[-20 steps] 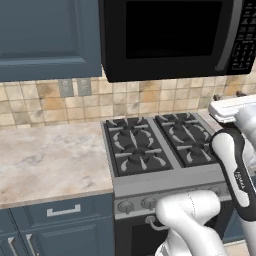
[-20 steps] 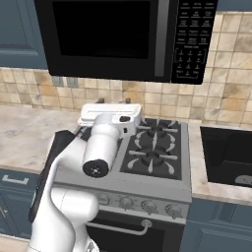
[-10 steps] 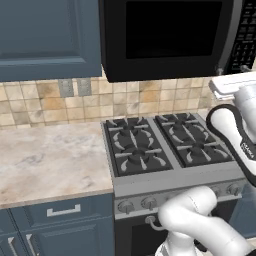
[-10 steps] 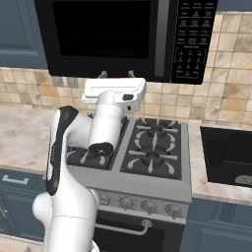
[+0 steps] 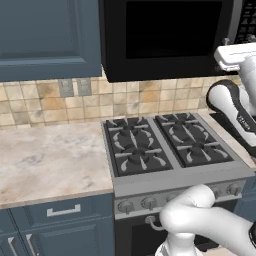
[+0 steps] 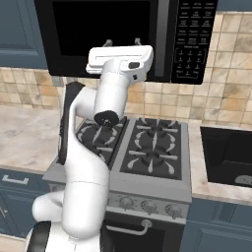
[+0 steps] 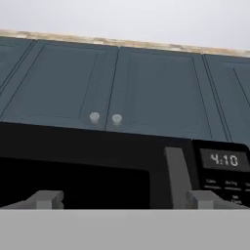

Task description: Pick the hotdog bun from the counter and place it in the microwave. Then turn on the microwave.

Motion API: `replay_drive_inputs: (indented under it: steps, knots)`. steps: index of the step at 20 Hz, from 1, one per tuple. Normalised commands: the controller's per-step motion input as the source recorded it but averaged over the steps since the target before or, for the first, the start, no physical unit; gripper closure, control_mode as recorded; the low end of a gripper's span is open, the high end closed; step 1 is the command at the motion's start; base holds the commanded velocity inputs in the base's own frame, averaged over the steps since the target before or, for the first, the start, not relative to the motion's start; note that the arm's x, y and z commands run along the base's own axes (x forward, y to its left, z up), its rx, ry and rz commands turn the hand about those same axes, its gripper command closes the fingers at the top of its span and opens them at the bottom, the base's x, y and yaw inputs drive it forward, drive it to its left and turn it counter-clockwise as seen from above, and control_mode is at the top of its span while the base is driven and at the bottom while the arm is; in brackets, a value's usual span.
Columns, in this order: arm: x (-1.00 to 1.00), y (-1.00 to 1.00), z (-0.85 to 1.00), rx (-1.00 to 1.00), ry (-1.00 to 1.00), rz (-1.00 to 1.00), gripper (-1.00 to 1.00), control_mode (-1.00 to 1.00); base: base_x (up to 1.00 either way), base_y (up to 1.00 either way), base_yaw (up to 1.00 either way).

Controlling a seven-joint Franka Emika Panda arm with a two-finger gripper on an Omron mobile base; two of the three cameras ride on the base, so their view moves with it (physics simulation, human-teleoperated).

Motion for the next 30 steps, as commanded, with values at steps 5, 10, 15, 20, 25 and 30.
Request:
replay_drive_inputs:
  steps: [5, 10, 15, 20, 25, 30]
  knots:
    - [0.00, -0.15, 0.64, 0.01, 0.05, 0.00, -1.00, -1.00, 0.00, 0.00, 0.00]
    - [0.10, -0.06, 0.39, 0.03, 0.25, 0.00, -1.00, -1.00, 0.00, 0.00, 0.00]
    - [0.16, 0.00, 0.11, 0.04, 0.36, 0.00, -1.00, -1.00, 0.00, 0.00, 0.00]
    - [0.27, 0.00, 0.00, 0.02, 0.29, 0.00, -1.00, -1.00, 0.00, 0.00, 0.00]
    - [0.44, -0.11, -0.01, 0.00, 0.12, 0.00, -1.00, -1.00, 0.00, 0.00, 0.00]
    - [0.35, -0.28, -0.17, 0.00, 0.03, 0.00, -1.00, -1.00, 0.00, 0.00, 0.00]
